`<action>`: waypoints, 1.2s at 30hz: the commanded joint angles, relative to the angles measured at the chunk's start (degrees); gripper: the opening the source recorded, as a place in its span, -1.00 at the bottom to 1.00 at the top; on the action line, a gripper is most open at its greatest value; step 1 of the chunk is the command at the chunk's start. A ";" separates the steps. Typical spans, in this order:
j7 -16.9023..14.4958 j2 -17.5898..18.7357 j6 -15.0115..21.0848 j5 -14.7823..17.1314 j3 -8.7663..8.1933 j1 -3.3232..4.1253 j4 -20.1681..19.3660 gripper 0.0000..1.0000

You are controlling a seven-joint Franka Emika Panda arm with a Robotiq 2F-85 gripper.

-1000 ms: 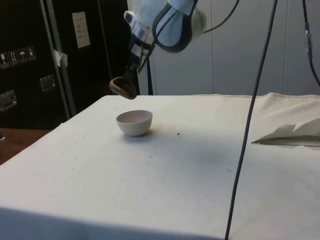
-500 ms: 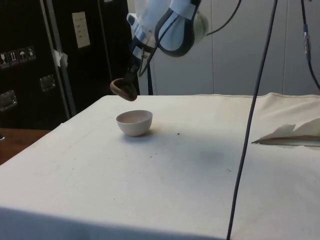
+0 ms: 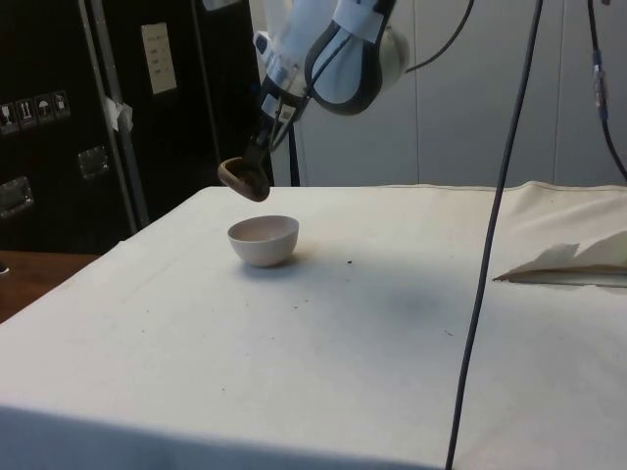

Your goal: Pour the coffee beans from the cup into the bowl.

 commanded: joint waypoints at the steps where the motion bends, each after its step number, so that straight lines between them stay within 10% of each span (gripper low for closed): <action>1: 0.11 0.52 0.17 0.63 -1.83 1.15 0.29 -0.90; 3: 0.57 0.06 -0.06 0.00 -0.06 0.00 0.00 -0.90; 4: 0.63 0.52 0.11 0.57 -1.78 1.09 0.29 -0.90; 12: 0.86 0.11 -0.06 0.00 -0.11 0.00 0.00 -0.90; 36: 1.32 -0.17 -4.93 0.06 -1.83 0.97 1.38 -0.90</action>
